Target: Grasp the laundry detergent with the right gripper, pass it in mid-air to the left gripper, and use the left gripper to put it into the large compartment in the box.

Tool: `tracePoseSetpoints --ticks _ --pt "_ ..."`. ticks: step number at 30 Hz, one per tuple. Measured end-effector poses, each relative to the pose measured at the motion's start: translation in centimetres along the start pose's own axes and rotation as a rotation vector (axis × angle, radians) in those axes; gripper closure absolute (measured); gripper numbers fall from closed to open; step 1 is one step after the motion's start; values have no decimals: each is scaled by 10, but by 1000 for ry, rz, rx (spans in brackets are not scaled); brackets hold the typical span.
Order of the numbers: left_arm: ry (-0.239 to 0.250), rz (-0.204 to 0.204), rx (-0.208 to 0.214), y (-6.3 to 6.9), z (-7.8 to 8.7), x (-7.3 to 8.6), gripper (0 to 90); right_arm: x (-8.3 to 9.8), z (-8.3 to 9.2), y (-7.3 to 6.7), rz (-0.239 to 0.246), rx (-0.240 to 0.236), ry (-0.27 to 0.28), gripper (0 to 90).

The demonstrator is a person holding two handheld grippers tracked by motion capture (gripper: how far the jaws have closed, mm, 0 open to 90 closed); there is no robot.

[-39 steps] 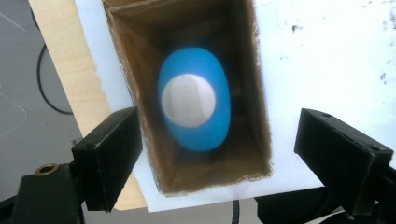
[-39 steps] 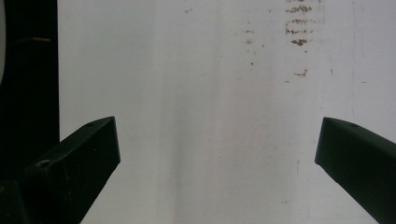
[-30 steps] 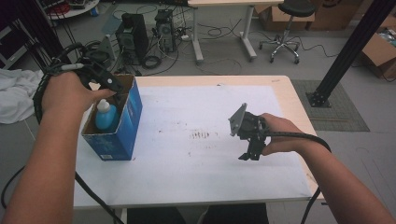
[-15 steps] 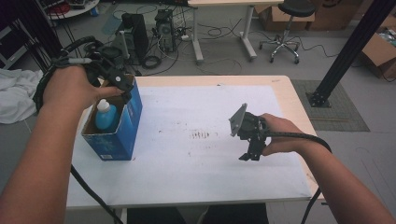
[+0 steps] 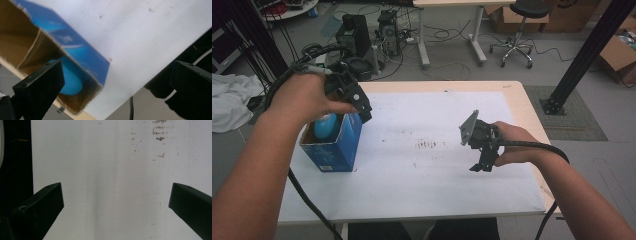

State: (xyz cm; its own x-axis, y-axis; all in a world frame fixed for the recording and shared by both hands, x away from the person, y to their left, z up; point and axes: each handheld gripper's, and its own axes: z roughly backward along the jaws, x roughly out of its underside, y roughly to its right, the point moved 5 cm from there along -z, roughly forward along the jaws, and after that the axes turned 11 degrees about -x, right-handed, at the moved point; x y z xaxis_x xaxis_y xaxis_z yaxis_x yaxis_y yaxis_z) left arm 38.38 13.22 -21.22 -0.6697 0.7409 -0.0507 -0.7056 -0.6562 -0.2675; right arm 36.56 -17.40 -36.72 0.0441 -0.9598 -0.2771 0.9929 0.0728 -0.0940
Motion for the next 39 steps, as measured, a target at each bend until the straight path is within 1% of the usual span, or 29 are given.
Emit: tracePoseSetpoints --ticks 1,2,3,4,5,6,7,8,9,10,11,12,13,14,15,18,19,20,21,24,26,28,29,31,35,39 --pt "0 0 0 0 0 0 1 0 0 0 1 2 -3 0" --pt "12 -48 5 6 -1 -2 1 0 0 0 0 1 -4 0" --pt "12 -48 5 6 -1 -2 1 0 1 0 0 1 -5 0" --pt "29 -106 -5 11 -1 -4 1 0 1 0 -1 0 -5 0" --pt "29 -106 -5 11 -1 -4 1 0 1 0 -2 -2 -4 0" --pt "40 -136 -3 14 -1 -4 2 0 1 0 -1 -1 -9 0" --pt "48 -157 13 17 -2 -5 1 -1 1 0 -3 -2 -7 0" --pt "71 -204 33 23 -2 -5 1 -1 2 0 0 0 -11 0" --pt "71 -204 33 23 -2 -5 2 -2 2 0 1 -1 -12 0" --pt "75 -245 41 29 -4 -5 1 -3 2 0 2 -1 -12 0" --pt "72 -264 41 33 -5 -5 1 -3 3 -1 4 1 -14 0" --pt "72 -264 41 33 -5 -5 1 -3 3 -1 4 1 -14 0" --pt "71 -303 37 40 -8 -5 1 -4 3 -1 8 -1 -13 0" --pt "71 -303 37 40 -8 -5 1 -4 3 -1 8 -1 -13 0" --pt "73 -354 56 47 -11 -6 1 -5 3 -2 8 -2 -16 0" --pt "68 -463 67 60 -17 -7 1 -6 3 -2 11 -2 -21 0" --pt "61 -492 71 64 -19 -7 1 -5 3 -2 10 -3 -22 0" --pt "58 -523 66 67 -21 -7 1 -5 3 -2 9 -2 -23 0" --pt "56 -543 60 70 -22 -7 1 -5 3 -2 8 -2 -23 0" --pt "55 -552 59 72 -25 -8 1 -4 4 -2 6 1 -22 0" --pt "58 -572 53 74 -29 -9 1 -2 5 -2 4 3 -23 0" --pt "57 -579 51 74 -30 -9 1 -2 6 -2 2 1 -23 0" --pt "51 -591 46 75 -32 -9 1 -1 7 -1 2 3 -25 0" --pt "52 -592 42 76 -33 -9 1 -1 8 -1 -1 4 -22 0" --pt "48 -601 51 79 -36 -10 1 -1 9 -1 -2 5 -22 0" --pt "56 -602 53 78 -36 -11 1 -1 7 -1 -4 4 -22 0"
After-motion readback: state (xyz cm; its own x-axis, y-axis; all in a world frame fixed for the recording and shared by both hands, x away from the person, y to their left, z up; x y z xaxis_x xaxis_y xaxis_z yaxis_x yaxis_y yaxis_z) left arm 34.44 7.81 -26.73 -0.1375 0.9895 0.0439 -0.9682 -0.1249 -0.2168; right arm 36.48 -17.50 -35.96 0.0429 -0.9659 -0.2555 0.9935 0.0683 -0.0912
